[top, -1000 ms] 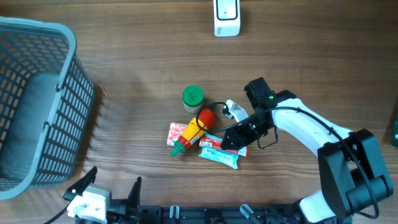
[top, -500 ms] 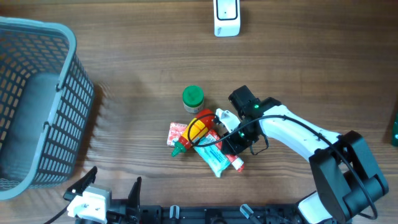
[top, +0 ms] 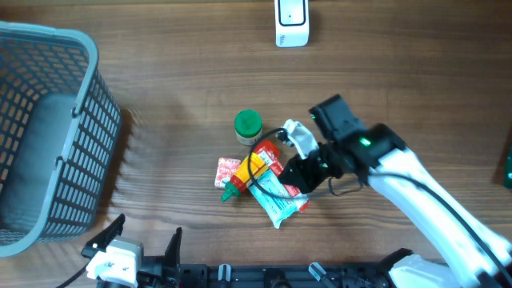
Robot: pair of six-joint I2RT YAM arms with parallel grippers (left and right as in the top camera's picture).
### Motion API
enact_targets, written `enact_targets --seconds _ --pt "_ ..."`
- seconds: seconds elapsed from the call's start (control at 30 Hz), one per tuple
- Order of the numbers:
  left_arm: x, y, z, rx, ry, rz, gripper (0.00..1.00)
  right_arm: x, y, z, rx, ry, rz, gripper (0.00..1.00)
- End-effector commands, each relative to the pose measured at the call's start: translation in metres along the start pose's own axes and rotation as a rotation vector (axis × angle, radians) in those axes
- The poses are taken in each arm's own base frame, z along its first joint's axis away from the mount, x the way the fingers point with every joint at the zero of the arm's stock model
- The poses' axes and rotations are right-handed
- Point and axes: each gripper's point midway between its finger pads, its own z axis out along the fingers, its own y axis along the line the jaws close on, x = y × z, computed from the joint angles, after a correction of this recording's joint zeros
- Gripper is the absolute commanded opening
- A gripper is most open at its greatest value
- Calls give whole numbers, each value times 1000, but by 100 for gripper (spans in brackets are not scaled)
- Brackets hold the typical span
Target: Scan the item barcode
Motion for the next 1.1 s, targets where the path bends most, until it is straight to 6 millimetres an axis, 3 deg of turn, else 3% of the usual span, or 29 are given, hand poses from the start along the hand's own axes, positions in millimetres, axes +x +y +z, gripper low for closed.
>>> enact_targets --seconds 0.0,0.13,0.27,0.43,0.47,0.6,0.7,0.8,0.87,1.07 --pt "0 0 -1 3 -9 -2 100 -10 32 -40 -20 -143 -95 5" --pt "0 0 -1 3 -8 -2 100 -8 49 -64 -20 -226 -154 5" --pt "0 0 -1 3 -9 -2 100 -21 47 -70 20 -288 -189 5" --pt "0 0 -1 3 -8 -2 100 -80 -33 -84 473 -445 -197 5" --pt "0 0 -1 3 -9 -2 100 -106 -52 -86 574 -506 -209 5" --pt "0 0 -1 3 -9 -2 100 -160 -101 -72 771 -575 -305 4" --pt "0 0 -1 3 -9 -2 100 -192 -139 -72 914 -622 -414 5" --pt "0 0 -1 3 -9 -2 100 -215 -180 -85 1049 -684 -472 4" --pt "0 0 -1 3 -9 -2 100 -226 -208 -82 1149 -666 -592 5" --pt "0 0 -1 3 -9 -2 100 -251 -251 -64 1298 -563 -739 4"
